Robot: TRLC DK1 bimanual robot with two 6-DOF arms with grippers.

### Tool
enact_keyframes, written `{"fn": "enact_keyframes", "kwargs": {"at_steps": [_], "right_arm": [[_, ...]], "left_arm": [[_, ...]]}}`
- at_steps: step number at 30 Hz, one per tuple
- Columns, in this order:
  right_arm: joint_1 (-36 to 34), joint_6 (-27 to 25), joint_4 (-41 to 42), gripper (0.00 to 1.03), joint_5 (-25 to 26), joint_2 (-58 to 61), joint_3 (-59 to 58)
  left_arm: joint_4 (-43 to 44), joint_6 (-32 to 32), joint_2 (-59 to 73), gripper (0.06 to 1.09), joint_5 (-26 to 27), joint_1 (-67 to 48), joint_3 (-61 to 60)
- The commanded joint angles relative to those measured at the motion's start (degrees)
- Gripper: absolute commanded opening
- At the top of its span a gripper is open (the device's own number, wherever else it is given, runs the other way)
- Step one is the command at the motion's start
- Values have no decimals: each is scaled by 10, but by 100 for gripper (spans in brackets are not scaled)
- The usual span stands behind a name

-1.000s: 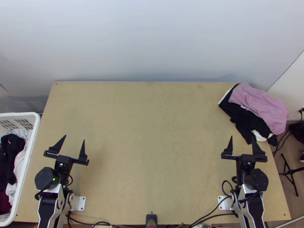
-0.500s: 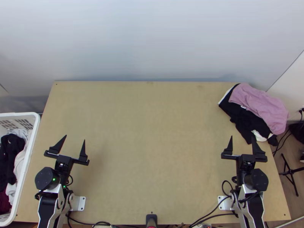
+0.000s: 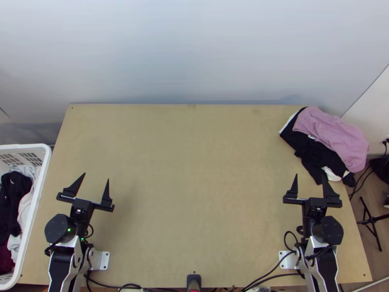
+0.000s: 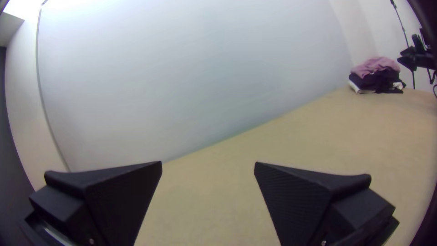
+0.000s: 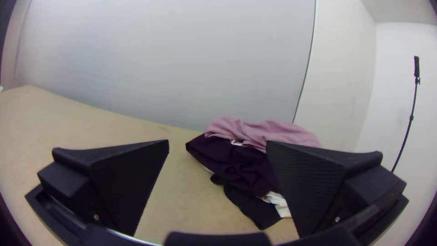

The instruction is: Fold the t-shirt

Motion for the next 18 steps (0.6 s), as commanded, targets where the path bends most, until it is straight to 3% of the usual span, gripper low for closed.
{"fn": "enact_keyframes", "kwargs": {"at_steps": [1,6,18], "right_arm": [[0,0,0,99,0,0,-1],[0,0,0,99,0,0,0],[31,18,1,99,0,0,0]], "left_arm": [[-1,-92,0,105,0,-8,1],[1,-188,-1,105,6,-42,1],[-1,-189,-1,105,2,-95,1]]}}
